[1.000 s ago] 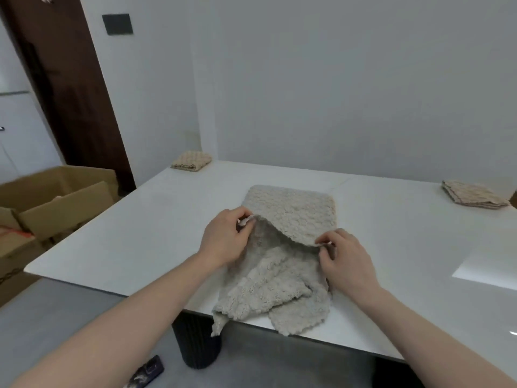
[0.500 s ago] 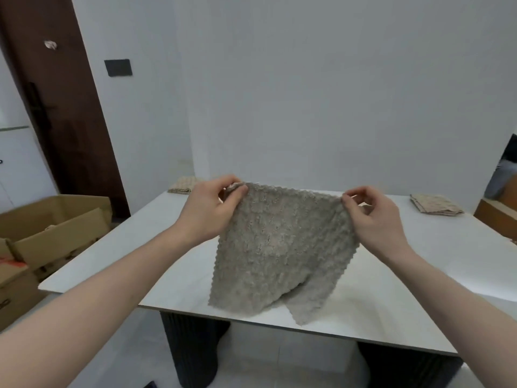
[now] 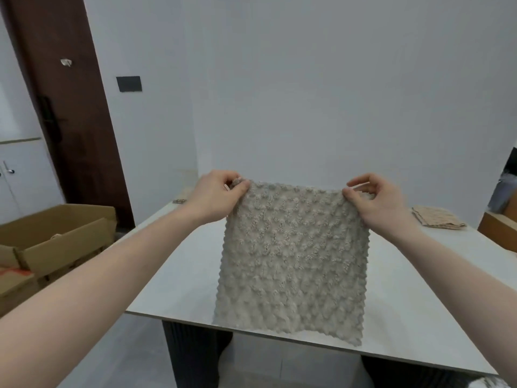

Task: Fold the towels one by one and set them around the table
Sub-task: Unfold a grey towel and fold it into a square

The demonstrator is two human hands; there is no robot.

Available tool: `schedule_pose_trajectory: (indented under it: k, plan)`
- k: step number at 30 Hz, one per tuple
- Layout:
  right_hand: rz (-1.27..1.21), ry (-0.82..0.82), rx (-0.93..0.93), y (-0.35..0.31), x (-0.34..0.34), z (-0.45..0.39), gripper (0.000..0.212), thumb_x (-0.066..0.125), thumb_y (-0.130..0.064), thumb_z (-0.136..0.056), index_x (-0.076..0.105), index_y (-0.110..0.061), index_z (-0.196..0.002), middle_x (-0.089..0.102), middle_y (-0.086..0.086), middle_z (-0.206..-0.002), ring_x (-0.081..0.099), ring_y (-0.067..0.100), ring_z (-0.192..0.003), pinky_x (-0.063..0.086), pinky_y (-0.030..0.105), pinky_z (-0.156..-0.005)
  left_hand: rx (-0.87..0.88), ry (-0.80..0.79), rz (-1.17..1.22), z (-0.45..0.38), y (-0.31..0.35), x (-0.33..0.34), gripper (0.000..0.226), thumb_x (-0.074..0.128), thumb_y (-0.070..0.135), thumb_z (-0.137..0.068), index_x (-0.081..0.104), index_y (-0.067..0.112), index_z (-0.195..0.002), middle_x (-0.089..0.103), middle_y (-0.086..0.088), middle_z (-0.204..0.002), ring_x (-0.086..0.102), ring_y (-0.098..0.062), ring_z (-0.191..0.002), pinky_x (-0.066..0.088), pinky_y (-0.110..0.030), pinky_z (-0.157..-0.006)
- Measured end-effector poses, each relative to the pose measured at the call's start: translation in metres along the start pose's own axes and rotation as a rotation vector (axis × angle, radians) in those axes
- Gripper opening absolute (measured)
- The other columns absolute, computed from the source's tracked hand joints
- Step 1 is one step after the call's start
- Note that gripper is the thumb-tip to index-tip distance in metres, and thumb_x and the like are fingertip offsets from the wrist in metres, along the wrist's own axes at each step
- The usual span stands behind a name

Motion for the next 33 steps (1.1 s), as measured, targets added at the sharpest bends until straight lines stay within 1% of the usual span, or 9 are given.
schedule_pose_trajectory:
  k: [3, 6, 8, 11, 16, 21, 24, 29, 33]
  plan:
    - [0.144, -0.112, 0.03, 0.03, 0.025, -0.007, 0.005, 0.073, -0.026, -0.092, 0.071, -0.027, -0.096, 0.073, -0.005, -0.094, 0.064, 0.006, -0.079, 0.052, 0.028, -0.073, -0.091, -0.104, -0.128, -0.01, -0.028, 0.028, 0.031, 0.061, 0.042, -0.099, 0.068, 0.017, -0.081, 0.069, -0.003, -0.08, 0.063, -0.025, -0.077, 0.049, -0.032, -0.068]
    - [0.213, -0.199, 0.055, 0.054, 0.05, -0.011, 0.009, 0.071, -0.019, -0.091, 0.071, -0.027, -0.095, 0.074, -0.005, -0.094, 0.069, 0.014, -0.086, 0.056, 0.035, -0.087, -0.19, -0.193, -0.107, -0.017, -0.053, 0.056, 0.024, 0.06, 0.034, -0.101, 0.072, 0.017, -0.09, 0.073, -0.008, -0.093, 0.065, -0.024, -0.082, 0.046, -0.027, -0.061]
    - [0.229, -0.222, 0.062, 0.065, 0.06, -0.015, 0.01, 0.07, -0.017, -0.091, 0.072, -0.025, -0.097, 0.075, -0.003, -0.097, 0.07, 0.015, -0.09, 0.054, 0.031, -0.088, -0.258, -0.21, -0.048, -0.02, -0.064, 0.07, 0.017, 0.059, 0.026, -0.1, 0.071, 0.022, -0.088, 0.072, -0.005, -0.09, 0.065, -0.018, -0.075, 0.047, -0.024, -0.058]
    - [0.27, -0.229, 0.043, 0.073, 0.071, -0.015, 0.011, 0.07, -0.019, -0.092, 0.073, -0.026, -0.099, 0.075, -0.005, -0.1, 0.069, 0.016, -0.094, 0.055, 0.033, -0.09, -0.349, -0.186, 0.07, -0.019, -0.072, 0.084, 0.016, 0.057, 0.017, -0.099, 0.069, 0.02, -0.089, 0.073, -0.003, -0.085, 0.075, -0.016, -0.066, 0.057, -0.028, -0.062]
    - [0.25, -0.229, 0.052, 0.089, 0.083, -0.022, 0.011, 0.07, -0.02, -0.092, 0.075, -0.025, -0.1, 0.075, -0.009, -0.096, 0.071, 0.014, -0.094, 0.057, 0.038, -0.094, -0.416, -0.123, 0.137, -0.026, -0.085, 0.095, 0.011, 0.058, 0.014, -0.099, 0.068, 0.018, -0.097, 0.078, -0.004, -0.076, 0.076, -0.011, -0.065, 0.052, -0.026, -0.058]
    - [0.218, -0.195, 0.053, 0.095, 0.079, -0.013, 0.009, 0.072, -0.021, -0.092, 0.079, -0.022, -0.098, 0.076, -0.008, -0.094, 0.071, 0.009, -0.092, 0.056, 0.031, -0.091, -0.368, -0.048, 0.136, -0.021, -0.094, 0.096, 0.007, 0.065, 0.02, -0.095, 0.071, 0.022, -0.091, 0.078, 0.001, -0.086, 0.074, -0.016, -0.076, 0.055, -0.028, -0.068]
    - [0.215, -0.199, 0.041, 0.092, 0.073, 0.001, 0.008, 0.07, -0.021, -0.093, 0.077, -0.024, -0.092, 0.074, -0.012, -0.09, 0.068, 0.006, -0.09, 0.051, 0.024, -0.084, -0.294, -0.009, 0.13, -0.006, -0.094, 0.09, 0.005, 0.069, 0.026, -0.094, 0.073, 0.026, -0.091, 0.075, 0.009, -0.093, 0.072, -0.011, -0.085, 0.054, -0.027, -0.076]
    - [0.228, -0.302, 0.008, 0.091, 0.068, 0.04, 0.013, 0.068, -0.02, -0.09, 0.073, -0.03, -0.083, 0.071, -0.015, -0.083, 0.064, -0.001, -0.083, 0.047, 0.018, -0.074, -0.239, -0.066, 0.112, 0.039, -0.094, 0.083, 0.008, 0.068, 0.026, -0.094, 0.073, 0.03, -0.089, 0.075, 0.009, -0.086, 0.071, -0.007, -0.076, 0.05, -0.02, -0.065]
    - [0.245, -0.381, -0.02, 0.097, 0.064, 0.077, 0.018, 0.07, -0.019, -0.084, 0.071, -0.035, -0.078, 0.07, -0.019, -0.081, 0.063, 0.0, -0.085, 0.048, 0.022, -0.075, -0.134, -0.132, 0.102, 0.076, -0.097, 0.085, 0.011, 0.07, 0.019, -0.091, 0.073, 0.029, -0.088, 0.074, 0.017, -0.099, 0.071, -0.001, -0.086, 0.055, -0.018, -0.082]
Point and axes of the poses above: each hand's wrist, its own z-axis away from the middle knuckle, its own x-axis out of the palm, y = z × x, the point moved 4 cm from there along -z, towards the middle knuckle
